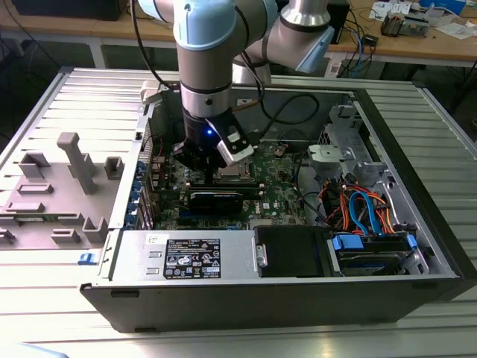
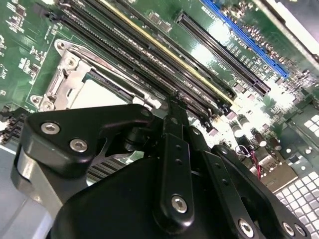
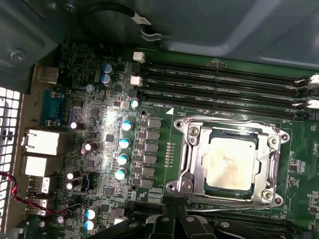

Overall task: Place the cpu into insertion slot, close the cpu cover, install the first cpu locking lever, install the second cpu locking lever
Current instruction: 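Install the second cpu locking lever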

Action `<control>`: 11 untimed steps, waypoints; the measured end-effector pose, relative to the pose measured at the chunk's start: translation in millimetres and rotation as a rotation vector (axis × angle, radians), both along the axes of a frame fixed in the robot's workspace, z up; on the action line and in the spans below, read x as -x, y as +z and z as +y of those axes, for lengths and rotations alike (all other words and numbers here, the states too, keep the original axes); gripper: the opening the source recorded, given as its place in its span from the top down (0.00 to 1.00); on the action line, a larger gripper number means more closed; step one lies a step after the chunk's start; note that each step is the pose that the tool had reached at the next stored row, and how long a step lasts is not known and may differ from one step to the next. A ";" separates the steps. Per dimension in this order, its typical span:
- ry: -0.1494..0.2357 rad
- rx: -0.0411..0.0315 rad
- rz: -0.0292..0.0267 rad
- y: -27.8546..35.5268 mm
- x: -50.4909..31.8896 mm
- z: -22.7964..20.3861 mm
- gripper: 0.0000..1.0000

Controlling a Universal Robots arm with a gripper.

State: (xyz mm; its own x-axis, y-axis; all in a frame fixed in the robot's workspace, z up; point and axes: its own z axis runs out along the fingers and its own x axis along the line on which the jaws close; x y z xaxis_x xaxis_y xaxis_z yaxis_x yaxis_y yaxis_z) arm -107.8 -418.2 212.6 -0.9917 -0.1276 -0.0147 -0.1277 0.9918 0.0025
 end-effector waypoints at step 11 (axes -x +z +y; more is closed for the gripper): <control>0.028 -0.0311 -0.0004 -3.4 0.1 -3.2 0.89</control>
State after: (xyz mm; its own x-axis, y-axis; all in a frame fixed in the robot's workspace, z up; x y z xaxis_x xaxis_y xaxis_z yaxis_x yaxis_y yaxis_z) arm -107.8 -421.3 209.2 -0.9877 -0.1551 -0.0195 -0.1557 0.9872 0.0332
